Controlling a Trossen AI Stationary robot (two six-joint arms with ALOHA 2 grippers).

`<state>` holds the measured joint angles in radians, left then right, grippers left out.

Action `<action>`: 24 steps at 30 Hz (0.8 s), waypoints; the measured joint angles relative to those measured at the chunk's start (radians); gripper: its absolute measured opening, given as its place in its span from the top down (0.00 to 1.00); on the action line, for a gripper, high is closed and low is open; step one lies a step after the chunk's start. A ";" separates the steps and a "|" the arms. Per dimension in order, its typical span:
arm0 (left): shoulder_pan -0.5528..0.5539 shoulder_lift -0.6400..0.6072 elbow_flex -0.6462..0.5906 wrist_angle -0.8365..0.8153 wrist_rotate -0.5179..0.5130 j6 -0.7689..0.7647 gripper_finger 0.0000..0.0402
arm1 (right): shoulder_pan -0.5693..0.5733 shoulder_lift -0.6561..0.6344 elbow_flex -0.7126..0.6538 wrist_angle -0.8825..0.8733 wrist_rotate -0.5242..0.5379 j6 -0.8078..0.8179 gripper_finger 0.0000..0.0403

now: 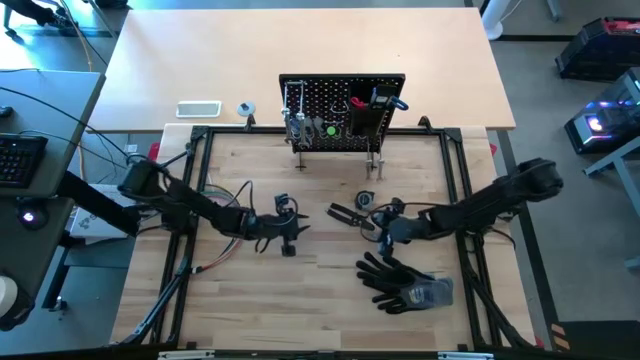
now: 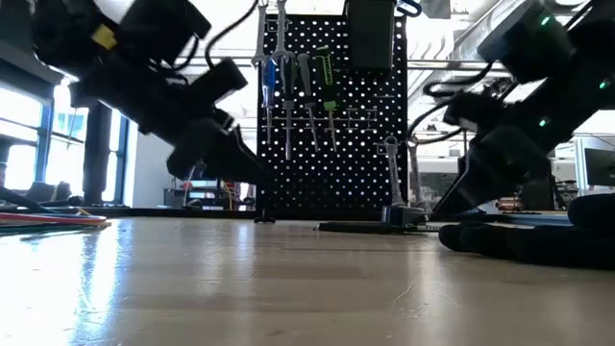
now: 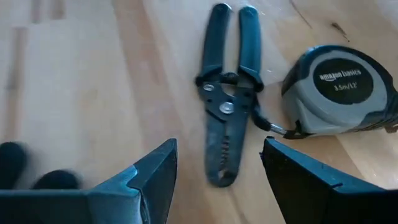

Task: Hang tools onto peg board
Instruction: Hang the black tube cutters on the peg board

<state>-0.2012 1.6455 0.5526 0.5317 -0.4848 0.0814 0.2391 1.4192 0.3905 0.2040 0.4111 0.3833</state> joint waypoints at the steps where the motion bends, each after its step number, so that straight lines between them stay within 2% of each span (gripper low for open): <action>1: 0.006 0.016 0.000 0.019 0.014 -0.001 0.70 | -0.013 0.022 0.000 0.013 0.000 -0.001 0.43; 4: 0.021 0.054 0.000 0.072 0.050 -0.003 0.70 | -0.052 0.087 0.000 0.025 -0.008 0.001 0.43; 8: 0.036 0.085 0.000 0.111 0.067 -0.018 0.70 | -0.086 0.165 0.002 0.099 -0.073 -0.009 0.43; 14: 0.059 0.085 0.001 0.124 0.069 -0.017 0.70 | -0.085 0.241 0.003 0.200 -0.043 -0.041 0.47; 17: 0.074 0.085 0.001 0.142 0.073 -0.009 0.70 | -0.085 0.250 0.004 0.204 -0.036 -0.041 0.55; 24: 0.113 0.085 0.001 0.172 0.114 -0.001 0.70 | -0.083 0.255 0.003 0.249 -0.029 -0.087 0.84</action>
<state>-0.0880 1.7306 0.5533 0.7036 -0.3710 0.0807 0.1566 1.6741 0.3935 0.4529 0.3820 0.2963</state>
